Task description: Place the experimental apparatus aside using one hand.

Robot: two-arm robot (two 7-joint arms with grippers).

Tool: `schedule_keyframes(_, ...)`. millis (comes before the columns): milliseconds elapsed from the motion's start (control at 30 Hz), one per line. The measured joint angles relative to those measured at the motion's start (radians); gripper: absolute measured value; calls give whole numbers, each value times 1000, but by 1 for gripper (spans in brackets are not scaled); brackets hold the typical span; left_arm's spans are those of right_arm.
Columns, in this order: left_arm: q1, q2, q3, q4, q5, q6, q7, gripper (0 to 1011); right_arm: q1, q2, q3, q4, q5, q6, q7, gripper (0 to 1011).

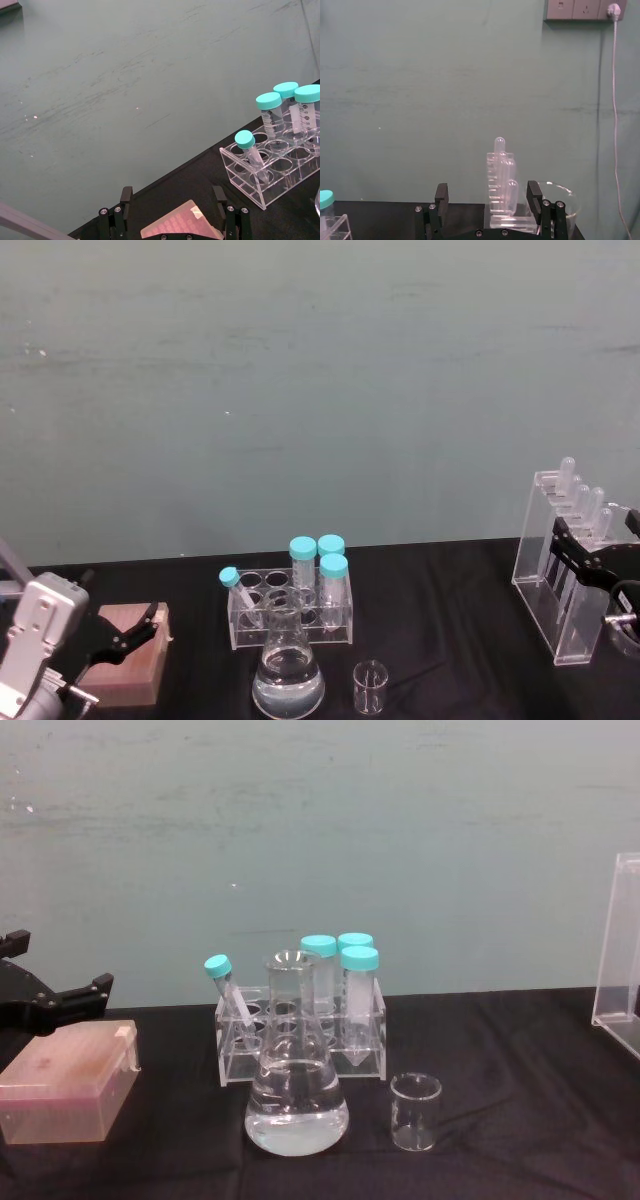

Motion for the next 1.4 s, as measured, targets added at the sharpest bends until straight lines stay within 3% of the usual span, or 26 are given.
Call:
schedule_keyframes(433, 0, 0, 0, 0, 0, 0, 0, 1000, -12, 13, -32, -15, -7, -34, 46, 1002)
schedule_keyframes(833, 0, 0, 0, 0, 0, 0, 0, 1000, 17, 83, -75, 31, 33, -92, 143, 1002)
schedule_keyframes(1400, 0, 0, 0, 0, 0, 0, 0, 1000, 90, 173, -138, 142, 111, -111, 264, 1002)
